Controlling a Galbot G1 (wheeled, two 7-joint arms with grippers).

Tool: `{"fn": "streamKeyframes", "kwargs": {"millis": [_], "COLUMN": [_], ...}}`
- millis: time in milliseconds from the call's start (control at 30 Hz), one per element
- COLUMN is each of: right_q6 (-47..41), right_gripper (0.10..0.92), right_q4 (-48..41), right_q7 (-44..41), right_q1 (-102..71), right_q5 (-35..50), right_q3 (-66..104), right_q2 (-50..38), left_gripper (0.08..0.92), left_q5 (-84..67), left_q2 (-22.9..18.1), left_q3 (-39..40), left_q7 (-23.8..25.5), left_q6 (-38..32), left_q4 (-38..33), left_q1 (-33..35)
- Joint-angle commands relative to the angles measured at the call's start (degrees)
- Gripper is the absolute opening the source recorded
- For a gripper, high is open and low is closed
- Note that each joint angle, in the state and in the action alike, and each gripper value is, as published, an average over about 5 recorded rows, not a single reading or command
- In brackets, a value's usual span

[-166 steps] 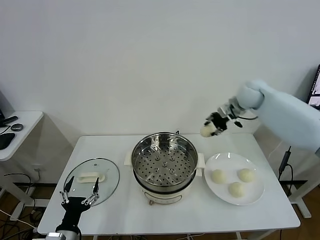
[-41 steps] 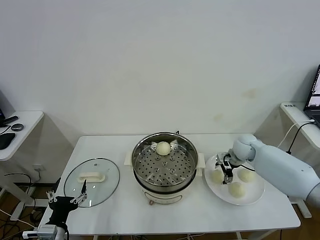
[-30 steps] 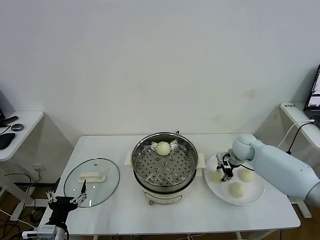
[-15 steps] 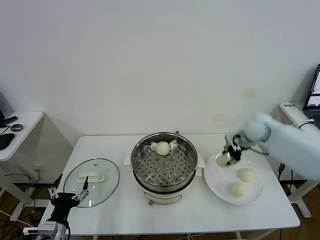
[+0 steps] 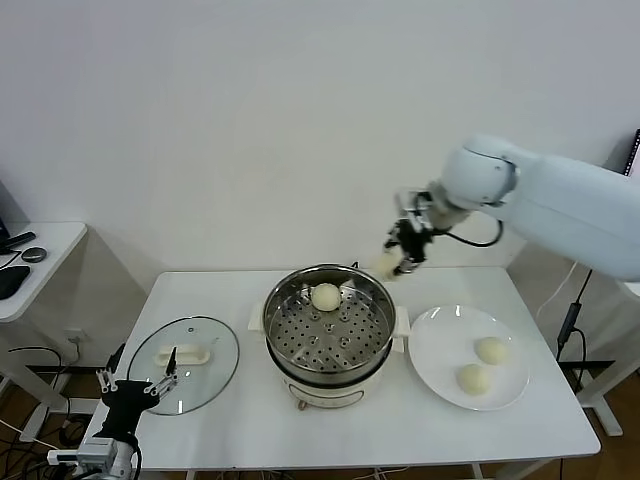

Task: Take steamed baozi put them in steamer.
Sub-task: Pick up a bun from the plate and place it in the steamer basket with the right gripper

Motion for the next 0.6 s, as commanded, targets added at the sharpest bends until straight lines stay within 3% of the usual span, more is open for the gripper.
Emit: {"fn": "streamKeyframes", "kwargs": {"millis": [33, 600], "right_q6": [-10.93, -13.36], "right_gripper": [0.501, 0.501], "right_q4": [-1.51, -12.32], "right_q7": [6.64, 9.68], "right_q1": [-1.43, -14.02], "right_q5": [10.01, 4.41], "right_q3": [-3.55, -3.75], "right_q2": [16.43, 25.81], "left_gripper": [0.823, 0.823], "left_q5": [0.14, 0.08], "left_q2": [-0.97, -1.16], "left_q3": [-0.61, -1.87], "left_q7": [-0.37, -0.52], "left_q6": [-0.24, -0.42], "left_q4": [0.06, -0.45], "left_q1": [0.09, 0.06]}}
